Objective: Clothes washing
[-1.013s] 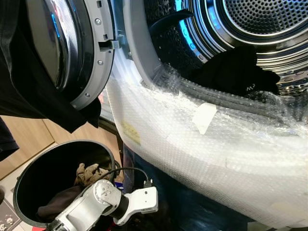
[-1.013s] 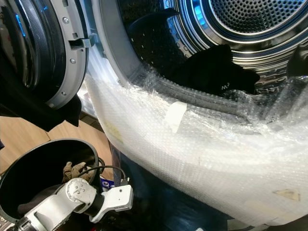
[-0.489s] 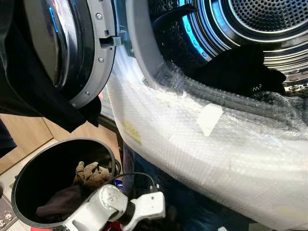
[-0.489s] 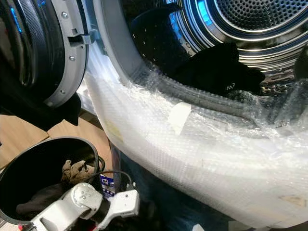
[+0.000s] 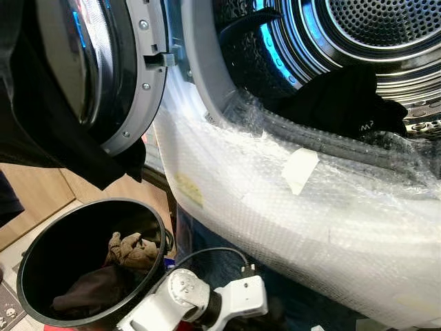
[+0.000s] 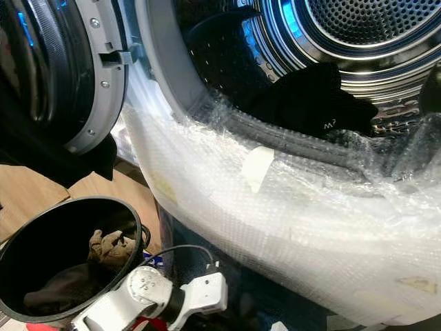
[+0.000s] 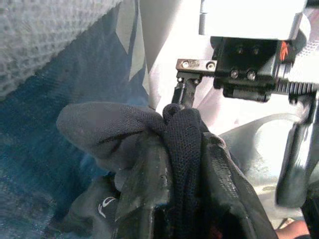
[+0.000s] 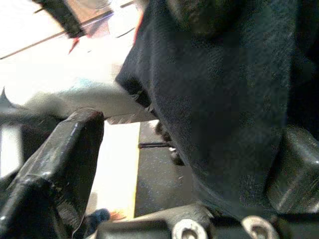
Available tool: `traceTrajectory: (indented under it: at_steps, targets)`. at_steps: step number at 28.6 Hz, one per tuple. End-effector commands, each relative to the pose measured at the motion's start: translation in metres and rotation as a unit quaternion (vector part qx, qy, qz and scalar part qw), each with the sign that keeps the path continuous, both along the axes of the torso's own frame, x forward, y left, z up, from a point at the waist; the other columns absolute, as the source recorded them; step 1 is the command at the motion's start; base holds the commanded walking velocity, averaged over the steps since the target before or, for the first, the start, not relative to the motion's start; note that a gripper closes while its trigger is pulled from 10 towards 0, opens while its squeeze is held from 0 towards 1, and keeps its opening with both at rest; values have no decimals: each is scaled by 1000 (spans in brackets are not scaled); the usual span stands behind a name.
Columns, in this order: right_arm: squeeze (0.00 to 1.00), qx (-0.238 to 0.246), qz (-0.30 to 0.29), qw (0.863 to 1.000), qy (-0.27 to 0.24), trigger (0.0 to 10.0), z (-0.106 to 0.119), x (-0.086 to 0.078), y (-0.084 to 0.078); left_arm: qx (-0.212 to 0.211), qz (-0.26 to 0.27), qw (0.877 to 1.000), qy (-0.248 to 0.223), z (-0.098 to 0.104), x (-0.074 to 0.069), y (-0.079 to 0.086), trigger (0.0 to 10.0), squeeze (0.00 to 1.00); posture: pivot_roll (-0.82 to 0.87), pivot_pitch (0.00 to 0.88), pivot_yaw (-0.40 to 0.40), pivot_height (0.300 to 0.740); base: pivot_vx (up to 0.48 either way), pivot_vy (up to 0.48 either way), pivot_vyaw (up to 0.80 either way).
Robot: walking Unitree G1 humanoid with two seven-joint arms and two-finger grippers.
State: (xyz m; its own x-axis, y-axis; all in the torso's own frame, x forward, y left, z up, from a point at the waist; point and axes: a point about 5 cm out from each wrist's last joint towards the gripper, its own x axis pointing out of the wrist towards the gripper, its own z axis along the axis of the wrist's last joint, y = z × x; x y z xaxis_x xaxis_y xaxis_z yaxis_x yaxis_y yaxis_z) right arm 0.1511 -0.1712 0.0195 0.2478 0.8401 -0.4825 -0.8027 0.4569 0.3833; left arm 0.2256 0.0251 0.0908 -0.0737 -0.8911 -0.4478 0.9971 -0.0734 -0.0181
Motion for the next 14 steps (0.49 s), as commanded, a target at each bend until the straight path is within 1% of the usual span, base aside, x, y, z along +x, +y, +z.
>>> traceTrajectory:
  at_steps: [1, 2, 4, 5, 8, 12, 13, 14]
  targets:
    - [953, 0, -16, 1000, -15, 10000, 3, 7, 5, -15, -4, 1000, -14, 7, 2, -7, 0, 0, -96, 2, -19, 740, 0, 0, 0]
    - [0, 0, -29, 999, -20, 10000, 5, 10, 8, -19, -2, 1000, -17, 8, 3, -9, 0, 0, -96, 2, -19, 740, 0, 0, 0]
    - [0, 0, -31, 999, -10, 10000, 3, 9, 11, -24, 10, 999, -32, 10, 5, -12, 0, 0, -87, 0, -23, 740, 0, 0, 0]
    - [0, 9, -37, 999, -2, 10000, 3, 7, 14, -26, 21, 998, -44, 11, 8, -15, 0, 0, -84, 0, -21, 740, 0, 0, 0]
    - [0, 12, -52, 999, -1, 10000, 3, 8, 15, -28, 30, 998, -45, 11, 10, -16, 0, 0, -84, 0, -21, 740, 0, 0, 0]
    - [0, 54, -83, 995, 12, 10000, 8, 8, 23, -38, 32, 998, -50, 14, 10, -18, 0, 0, -89, 0, -14, 740, 0, 0, 0]
    - [0, 54, -83, 995, 12, 10000, 8, 8, 23, -38, 32, 998, -50, 14, 10, -18, 0, 0, -89, 0, -14, 740, 0, 0, 0]
    - [0, 64, -89, 994, 18, 10000, 9, 7, 25, -38, 32, 997, -52, 14, 10, -19, 0, 0, -95, 0, -12, 740, 0, 0, 0]
